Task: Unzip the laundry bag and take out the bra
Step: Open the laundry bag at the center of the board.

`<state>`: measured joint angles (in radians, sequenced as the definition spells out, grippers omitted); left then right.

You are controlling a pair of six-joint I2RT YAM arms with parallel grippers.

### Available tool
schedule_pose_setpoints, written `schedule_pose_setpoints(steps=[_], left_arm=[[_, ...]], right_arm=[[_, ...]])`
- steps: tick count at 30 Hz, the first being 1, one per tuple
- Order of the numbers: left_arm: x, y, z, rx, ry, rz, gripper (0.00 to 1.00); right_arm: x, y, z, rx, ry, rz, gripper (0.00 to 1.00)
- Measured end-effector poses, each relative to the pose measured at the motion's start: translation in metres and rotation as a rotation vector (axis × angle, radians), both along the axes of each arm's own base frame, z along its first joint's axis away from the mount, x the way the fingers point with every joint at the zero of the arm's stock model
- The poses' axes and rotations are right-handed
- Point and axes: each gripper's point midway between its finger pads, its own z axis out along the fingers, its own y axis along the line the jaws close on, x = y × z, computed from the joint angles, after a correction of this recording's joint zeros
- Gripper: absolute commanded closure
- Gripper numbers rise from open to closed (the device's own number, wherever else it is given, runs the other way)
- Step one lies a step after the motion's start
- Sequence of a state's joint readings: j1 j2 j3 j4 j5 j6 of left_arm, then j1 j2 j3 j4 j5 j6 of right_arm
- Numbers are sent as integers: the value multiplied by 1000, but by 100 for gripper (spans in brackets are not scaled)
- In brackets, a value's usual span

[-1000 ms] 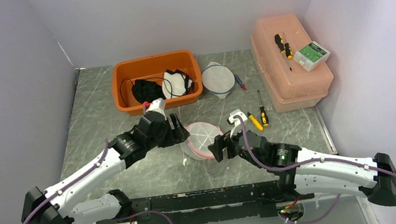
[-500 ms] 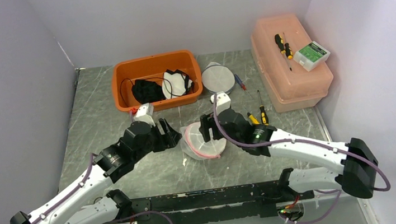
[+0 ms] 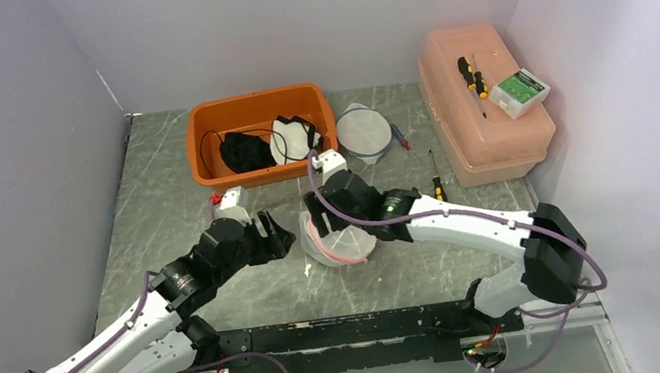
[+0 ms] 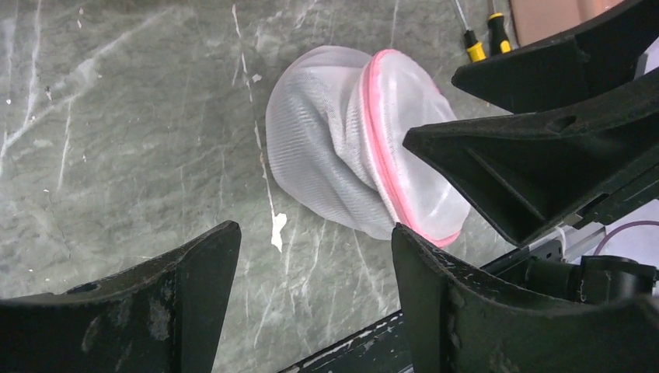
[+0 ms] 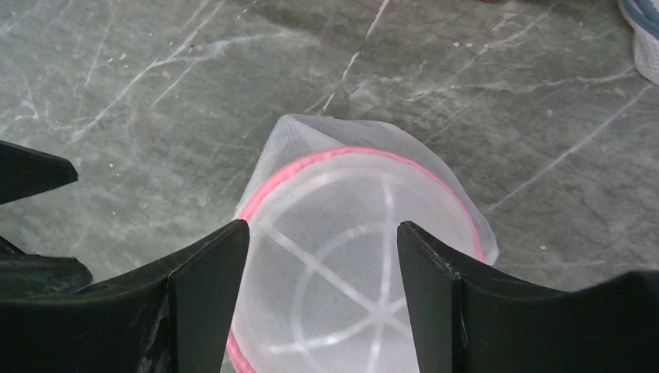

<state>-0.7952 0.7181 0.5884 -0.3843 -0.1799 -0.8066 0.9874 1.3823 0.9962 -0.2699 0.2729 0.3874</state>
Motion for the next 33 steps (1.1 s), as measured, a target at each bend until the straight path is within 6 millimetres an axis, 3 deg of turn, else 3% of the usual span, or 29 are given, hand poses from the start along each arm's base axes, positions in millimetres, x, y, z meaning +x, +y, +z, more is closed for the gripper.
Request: schedule_pose_setpoints(steps=[4, 7, 15, 20, 26, 30, 33], left_arm=[[-2, -1, -10, 13, 23, -6, 24], [-4, -2, -15, 12, 40, -13, 24], [-8, -2, -24, 8, 65, -17, 24], [-7, -5, -22, -3, 59, -23, 24], [-5, -9, -29, 10, 78, -31, 25], [-4, -12, -37, 29, 103, -38, 24], [-3, -15, -37, 27, 105, -44, 24]], right_arm=[[0, 16, -7, -48, 19, 23, 30], [-2, 22, -17, -88, 34, 33, 39], [-4, 12, -40, -198, 56, 10, 69], [-5, 10, -34, -206, 27, -3, 72], [-17, 5, -20, -184, -15, 19, 92], [-21, 0, -7, -157, -40, 23, 100], [-23, -3, -1, -132, -57, 25, 100]])
